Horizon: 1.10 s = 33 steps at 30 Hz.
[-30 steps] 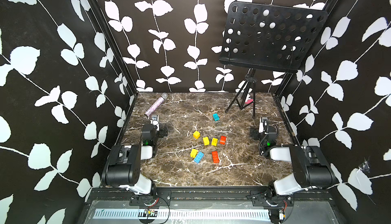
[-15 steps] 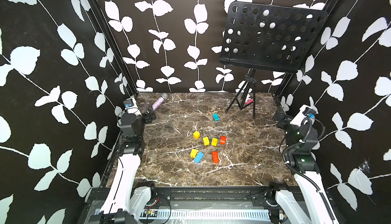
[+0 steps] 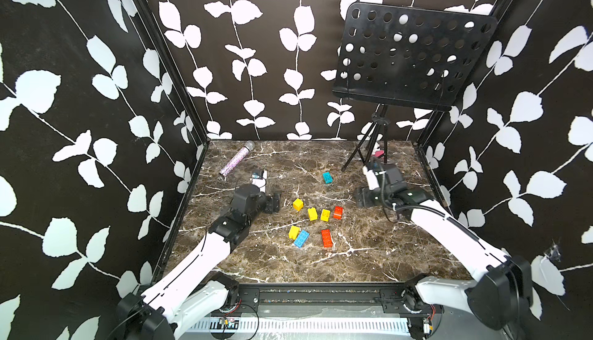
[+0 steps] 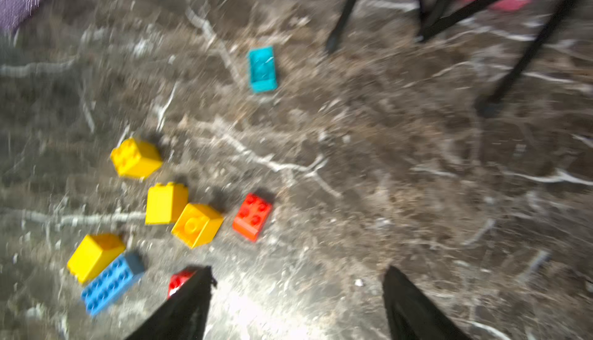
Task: Assemble the letter r with lego
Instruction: Pick up the lego brick from the center of the board.
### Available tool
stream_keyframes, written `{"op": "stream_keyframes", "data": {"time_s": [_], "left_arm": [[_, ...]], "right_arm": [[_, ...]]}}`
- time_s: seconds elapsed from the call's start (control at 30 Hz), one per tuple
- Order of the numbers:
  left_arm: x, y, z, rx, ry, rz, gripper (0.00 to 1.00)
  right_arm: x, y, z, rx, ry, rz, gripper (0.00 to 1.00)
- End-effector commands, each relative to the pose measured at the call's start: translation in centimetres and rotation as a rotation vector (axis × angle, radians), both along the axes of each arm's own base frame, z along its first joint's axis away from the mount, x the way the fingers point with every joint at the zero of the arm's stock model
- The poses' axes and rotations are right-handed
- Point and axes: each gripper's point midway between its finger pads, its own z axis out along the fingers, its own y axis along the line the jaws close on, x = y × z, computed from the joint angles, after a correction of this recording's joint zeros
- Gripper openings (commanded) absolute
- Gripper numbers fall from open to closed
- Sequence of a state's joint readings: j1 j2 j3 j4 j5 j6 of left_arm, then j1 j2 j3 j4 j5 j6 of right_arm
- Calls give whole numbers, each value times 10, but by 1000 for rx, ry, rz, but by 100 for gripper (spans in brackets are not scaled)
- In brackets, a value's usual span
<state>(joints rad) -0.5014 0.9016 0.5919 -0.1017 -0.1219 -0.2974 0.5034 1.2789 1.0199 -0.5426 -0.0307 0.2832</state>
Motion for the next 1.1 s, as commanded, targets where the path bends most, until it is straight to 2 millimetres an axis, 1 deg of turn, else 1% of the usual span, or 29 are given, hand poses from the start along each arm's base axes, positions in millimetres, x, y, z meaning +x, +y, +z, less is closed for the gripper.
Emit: {"op": "stream_keyframes", "data": {"time_s": [0.0, 0.03, 0.07, 0.17, 0.2, 0.27, 0.4, 0.57, 0.63, 0.73, 0.87, 0.97, 1.07], "left_arm": [[-13, 7, -4, -115, 15, 68, 84], [-17, 7, -8, -122, 27, 65, 84], [-20, 7, -11, -126, 42, 63, 83], [-25, 6, -22, -124, 89, 58, 82], [-27, 5, -24, -126, 101, 55, 82], [-28, 2, -27, -135, 115, 46, 82], [-29, -2, -34, -137, 135, 38, 81], [-25, -5, -43, -157, 170, 53, 79], [-23, -7, -46, -172, 179, 60, 79], [-20, -13, -48, -198, 183, 48, 79], [-18, -27, -49, -210, 190, -15, 81], [-15, -32, -51, -206, 199, -29, 81], [-13, -34, -52, -206, 202, -35, 82]], "right_arm": [[-23, 31, -15, -35, 56, 87, 76], [-27, 41, -24, -30, 68, 103, 74], [-28, 47, -34, -30, 85, 101, 70], [-21, 55, -58, -20, 130, 68, 65], [-19, 58, -62, -17, 140, 62, 63], [-16, 68, -65, 7, 159, 80, 58], [-10, 83, -64, 33, 150, 102, 57], [-10, 102, -66, 71, 176, 118, 60], [-9, 106, -64, 88, 174, 103, 60], [-5, 107, -78, 77, 200, 63, 60], [-4, 101, -94, 32, 250, -5, 60], [-4, 101, -102, 37, 268, -34, 60], [-3, 101, -105, 43, 269, -54, 59]]}}
